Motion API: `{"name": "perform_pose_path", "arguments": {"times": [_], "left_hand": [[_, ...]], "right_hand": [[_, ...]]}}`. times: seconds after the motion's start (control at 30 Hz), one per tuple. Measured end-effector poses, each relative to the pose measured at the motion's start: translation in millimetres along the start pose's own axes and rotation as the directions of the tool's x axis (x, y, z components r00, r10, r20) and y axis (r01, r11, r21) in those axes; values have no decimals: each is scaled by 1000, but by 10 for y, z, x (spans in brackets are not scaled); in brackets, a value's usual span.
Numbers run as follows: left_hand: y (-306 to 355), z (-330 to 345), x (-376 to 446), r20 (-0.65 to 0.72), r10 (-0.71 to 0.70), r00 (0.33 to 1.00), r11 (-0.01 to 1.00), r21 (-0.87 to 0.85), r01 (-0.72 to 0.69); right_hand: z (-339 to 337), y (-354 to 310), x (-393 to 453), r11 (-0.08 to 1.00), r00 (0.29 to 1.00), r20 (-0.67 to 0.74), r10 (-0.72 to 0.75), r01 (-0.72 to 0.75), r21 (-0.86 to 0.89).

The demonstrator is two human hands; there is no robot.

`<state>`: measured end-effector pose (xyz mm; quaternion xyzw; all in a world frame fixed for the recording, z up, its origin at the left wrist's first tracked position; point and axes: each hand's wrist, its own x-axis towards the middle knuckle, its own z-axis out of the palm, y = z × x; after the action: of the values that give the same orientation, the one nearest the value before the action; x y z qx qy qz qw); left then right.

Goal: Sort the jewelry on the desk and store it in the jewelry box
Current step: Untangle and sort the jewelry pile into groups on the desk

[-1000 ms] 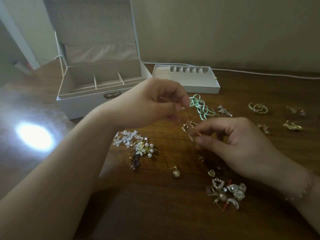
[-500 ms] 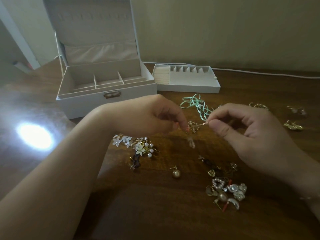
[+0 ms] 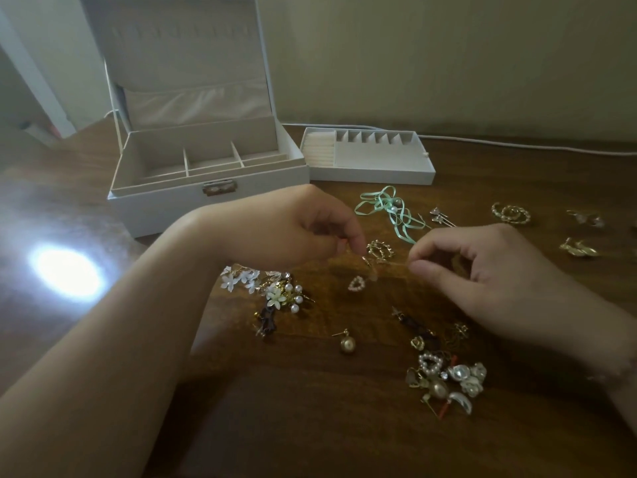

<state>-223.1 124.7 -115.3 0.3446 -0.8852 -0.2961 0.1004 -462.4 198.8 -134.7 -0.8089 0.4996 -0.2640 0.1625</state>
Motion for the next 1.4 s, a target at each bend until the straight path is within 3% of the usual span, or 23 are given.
{"name": "perform_pose_path", "arguments": {"times": [0.1, 0.2, 0.3, 0.43, 0.53, 0.63, 0.73, 0.83, 0.97, 1.03, 1.13, 1.27, 1.4], "left_hand": [[-15, 1, 11, -9, 0, 1000, 1000, -17, 0], [-30, 11, 13, 12, -3, 1000, 1000, -14, 4], [-7, 30, 13, 38, 1, 999, 1000, -12, -1], [-18, 36, 19, 50, -25, 998, 1000, 9, 25], [-16, 29, 19, 30, 15, 999, 999, -39, -14], [-26, 39, 29, 42, -35, 998, 999, 11, 34], [-3, 46, 21, 43, -15, 999, 1000, -26, 16], [3, 53, 32, 37, -26, 999, 1000, 0, 26], [9, 50, 19, 30, -10, 1000, 998, -55, 11], [9, 49, 24, 35, -38, 999, 999, -19, 39], [-13, 72, 38, 65, -76, 995, 995, 63, 72], [22, 77, 43, 41, -71, 997, 993, 102, 67], [70, 113, 55, 2, -25, 1000, 999, 30, 25]], "right_hand": [[-7, 10, 9, 999, 1000, -26, 16, -15, 47], [7, 43, 9, 999, 999, 31, 28, -26, -37], [1, 34, 13, 998, 999, 25, 37, -38, 41], [19, 57, 11, 999, 997, 72, 38, -36, -29], [17, 58, 18, 997, 996, 58, 68, -69, 31], [23, 80, 6, 998, 992, 116, 53, -48, -48], [8, 60, 13, 998, 993, 106, 59, -60, 6], [12, 58, 2, 996, 994, 112, 16, -6, -87], [10, 52, -8, 1000, 996, 86, 14, -14, -2], [22, 68, -15, 995, 995, 101, 14, -4, -95], [28, 53, -26, 999, 995, 102, 23, -20, -27], [40, 49, -24, 995, 994, 109, 14, -3, -96], [48, 36, -39, 994, 1000, 10, -26, 25, 107]]}}
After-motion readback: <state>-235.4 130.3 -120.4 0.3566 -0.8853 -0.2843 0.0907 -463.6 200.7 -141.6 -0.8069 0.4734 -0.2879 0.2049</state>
